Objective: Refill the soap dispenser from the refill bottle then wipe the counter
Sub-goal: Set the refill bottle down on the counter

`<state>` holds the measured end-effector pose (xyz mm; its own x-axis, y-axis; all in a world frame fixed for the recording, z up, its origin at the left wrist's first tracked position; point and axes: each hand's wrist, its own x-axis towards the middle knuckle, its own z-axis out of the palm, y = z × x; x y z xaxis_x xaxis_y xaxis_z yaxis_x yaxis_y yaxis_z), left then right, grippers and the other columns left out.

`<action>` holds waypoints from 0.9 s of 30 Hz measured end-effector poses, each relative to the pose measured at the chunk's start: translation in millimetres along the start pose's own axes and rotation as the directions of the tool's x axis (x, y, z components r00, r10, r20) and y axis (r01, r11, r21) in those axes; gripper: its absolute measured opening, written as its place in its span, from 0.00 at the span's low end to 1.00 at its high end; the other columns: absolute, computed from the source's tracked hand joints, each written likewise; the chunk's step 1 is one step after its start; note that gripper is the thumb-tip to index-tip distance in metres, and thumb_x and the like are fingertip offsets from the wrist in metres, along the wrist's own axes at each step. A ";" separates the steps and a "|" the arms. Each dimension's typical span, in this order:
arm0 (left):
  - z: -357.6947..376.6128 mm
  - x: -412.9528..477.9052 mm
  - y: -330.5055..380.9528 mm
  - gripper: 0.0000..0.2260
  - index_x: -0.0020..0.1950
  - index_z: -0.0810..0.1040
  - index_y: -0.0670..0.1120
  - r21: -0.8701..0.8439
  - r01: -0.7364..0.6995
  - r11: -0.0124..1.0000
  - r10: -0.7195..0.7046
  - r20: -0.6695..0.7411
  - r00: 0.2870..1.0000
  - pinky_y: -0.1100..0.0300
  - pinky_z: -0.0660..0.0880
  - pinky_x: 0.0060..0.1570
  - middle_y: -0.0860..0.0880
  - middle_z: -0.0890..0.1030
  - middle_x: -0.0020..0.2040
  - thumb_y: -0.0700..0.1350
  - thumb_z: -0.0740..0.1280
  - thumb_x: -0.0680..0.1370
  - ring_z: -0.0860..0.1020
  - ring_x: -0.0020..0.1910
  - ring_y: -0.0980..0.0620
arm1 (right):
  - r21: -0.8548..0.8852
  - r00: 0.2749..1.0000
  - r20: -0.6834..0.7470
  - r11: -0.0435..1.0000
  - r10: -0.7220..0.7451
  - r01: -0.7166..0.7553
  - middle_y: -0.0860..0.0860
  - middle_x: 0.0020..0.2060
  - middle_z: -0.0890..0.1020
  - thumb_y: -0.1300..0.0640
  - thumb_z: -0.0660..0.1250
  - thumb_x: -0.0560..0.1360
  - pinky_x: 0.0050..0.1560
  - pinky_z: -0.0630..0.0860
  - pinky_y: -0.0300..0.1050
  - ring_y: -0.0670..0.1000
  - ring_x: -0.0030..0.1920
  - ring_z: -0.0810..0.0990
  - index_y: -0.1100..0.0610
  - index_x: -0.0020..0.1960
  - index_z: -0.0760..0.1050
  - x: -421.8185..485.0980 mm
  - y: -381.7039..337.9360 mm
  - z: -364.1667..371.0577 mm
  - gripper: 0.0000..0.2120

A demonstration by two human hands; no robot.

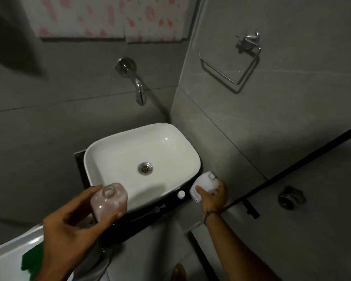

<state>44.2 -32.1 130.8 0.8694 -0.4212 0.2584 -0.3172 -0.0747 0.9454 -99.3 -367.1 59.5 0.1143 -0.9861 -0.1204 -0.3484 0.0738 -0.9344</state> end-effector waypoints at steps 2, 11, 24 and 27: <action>13.4 -1.5 2.2 0.31 0.60 0.86 0.56 -0.006 0.009 1.000 -0.009 0.010 1.000 0.64 0.83 0.53 0.59 0.89 0.54 0.47 0.86 0.57 0.88 0.52 0.59 | 0.088 0.998 -0.031 0.995 0.056 -0.053 0.58 0.62 0.82 0.72 0.82 0.62 0.61 0.78 0.49 0.61 0.63 0.81 0.64 0.65 0.77 14.4 5.2 6.2 0.33; 47.9 -4.9 0.8 0.33 0.63 0.85 0.47 -0.033 0.065 0.997 -0.064 0.045 0.997 0.66 0.83 0.54 0.59 0.88 0.56 0.43 0.85 0.58 0.87 0.53 0.58 | 0.143 0.993 -0.075 0.986 0.094 -0.083 0.61 0.67 0.78 0.75 0.82 0.61 0.63 0.80 0.63 0.63 0.66 0.79 0.64 0.68 0.75 47.9 11.0 23.7 0.38; 30.6 -7.7 -1.0 0.29 0.59 0.86 0.60 -0.044 0.027 0.999 -0.028 -0.028 0.999 0.68 0.81 0.56 0.61 0.88 0.55 0.48 0.85 0.59 0.87 0.54 0.60 | -0.196 0.908 0.125 0.907 0.400 -0.372 0.63 0.51 0.84 0.63 0.80 0.71 0.59 0.81 0.58 0.58 0.49 0.83 0.64 0.55 0.77 -40.2 61.7 44.4 0.17; 20.0 -11.2 -9.5 0.29 0.61 0.86 0.58 -0.018 0.045 0.999 -0.045 -0.034 0.998 0.63 0.82 0.57 0.61 0.88 0.56 0.49 0.85 0.60 0.87 0.54 0.58 | -0.296 0.812 0.291 0.854 0.507 -0.427 0.65 0.50 0.86 0.59 0.76 0.75 0.55 0.82 0.65 0.64 0.48 0.86 0.61 0.51 0.81 -81.1 65.0 73.6 0.08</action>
<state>29.9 -44.8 115.0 0.8954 -0.3861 0.2218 -0.2709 -0.0770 0.9595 -62.8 -271.4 -16.2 0.1866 -0.7198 -0.6686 -0.6222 0.4401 -0.6474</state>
